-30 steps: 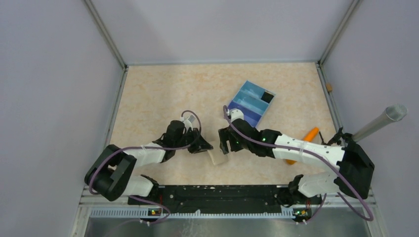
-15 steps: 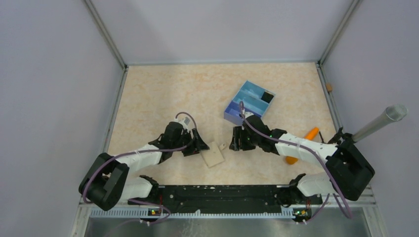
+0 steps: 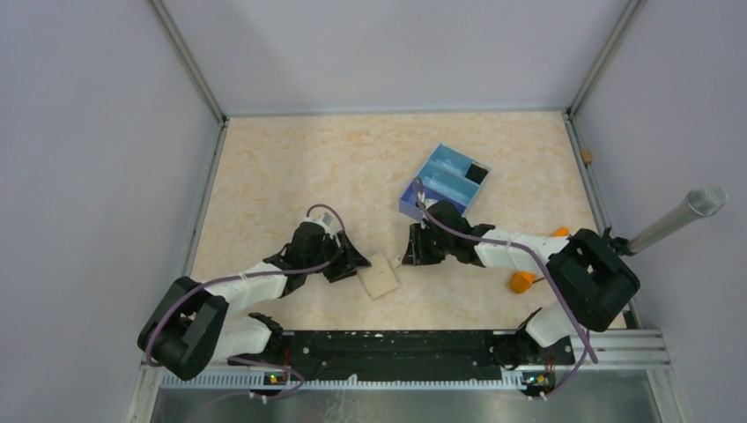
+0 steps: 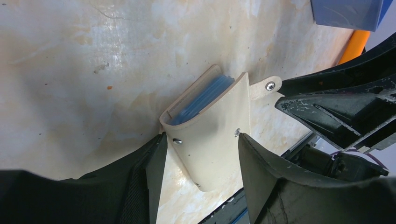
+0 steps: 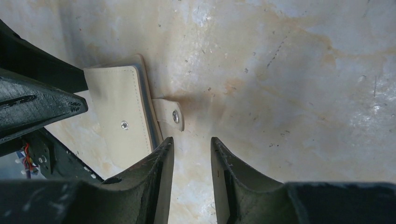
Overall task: Put the credit cards into the card holder
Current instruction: Close the card holder at the center of the board.
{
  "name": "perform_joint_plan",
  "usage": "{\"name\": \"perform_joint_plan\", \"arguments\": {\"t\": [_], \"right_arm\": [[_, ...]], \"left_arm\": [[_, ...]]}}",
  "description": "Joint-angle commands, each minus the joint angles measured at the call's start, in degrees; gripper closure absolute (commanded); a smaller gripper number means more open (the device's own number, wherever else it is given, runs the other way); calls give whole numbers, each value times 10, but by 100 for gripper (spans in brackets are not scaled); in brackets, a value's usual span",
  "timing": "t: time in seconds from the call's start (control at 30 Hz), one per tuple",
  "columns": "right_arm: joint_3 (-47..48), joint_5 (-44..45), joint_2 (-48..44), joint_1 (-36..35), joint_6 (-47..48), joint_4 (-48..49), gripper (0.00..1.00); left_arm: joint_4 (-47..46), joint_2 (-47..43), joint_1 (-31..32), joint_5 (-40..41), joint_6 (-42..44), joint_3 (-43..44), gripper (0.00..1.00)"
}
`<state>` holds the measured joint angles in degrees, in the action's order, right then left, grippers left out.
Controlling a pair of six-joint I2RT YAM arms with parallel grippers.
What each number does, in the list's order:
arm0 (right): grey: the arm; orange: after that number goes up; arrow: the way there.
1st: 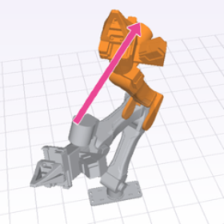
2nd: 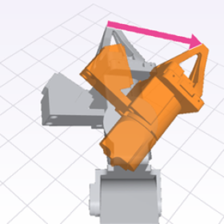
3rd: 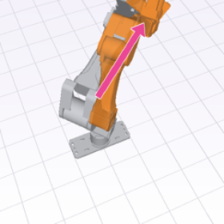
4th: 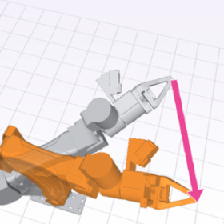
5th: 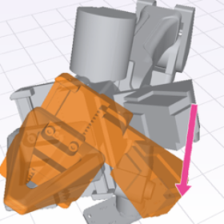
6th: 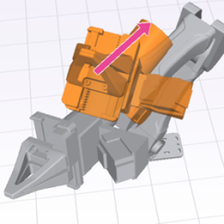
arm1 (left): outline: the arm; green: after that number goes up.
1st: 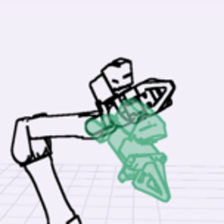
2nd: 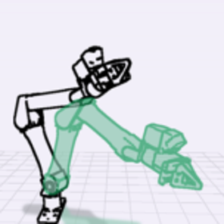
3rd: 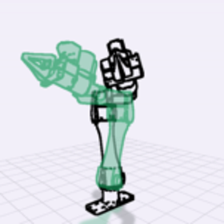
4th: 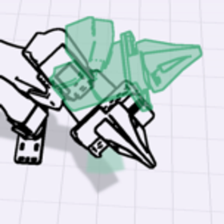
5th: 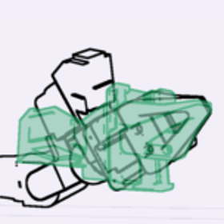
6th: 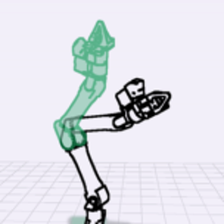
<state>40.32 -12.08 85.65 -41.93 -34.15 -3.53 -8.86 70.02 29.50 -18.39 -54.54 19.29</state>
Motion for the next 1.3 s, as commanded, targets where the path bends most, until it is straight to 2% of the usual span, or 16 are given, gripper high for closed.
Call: {"name": "perform_joint_plan", "arguments": {"t": [0.0,0.3,0.77,1.03,1.27], "right_arm": [[29,-4,12,4,13,32,67],[49,-7,39,4,18,56,75],[48,-23,47,4,23,57,99],[55,-26,32,-4,24,46,100],[76,29,29,-66,23,37,100]], "left_arm": [[113,-4,7,61,16,-1,37],[153,-16,27,78,3,4,35],[108,35,63,93,-25,9,49],[146,71,93,152,-20,38,63],[164,104,124,178,-20,62,72]]}}
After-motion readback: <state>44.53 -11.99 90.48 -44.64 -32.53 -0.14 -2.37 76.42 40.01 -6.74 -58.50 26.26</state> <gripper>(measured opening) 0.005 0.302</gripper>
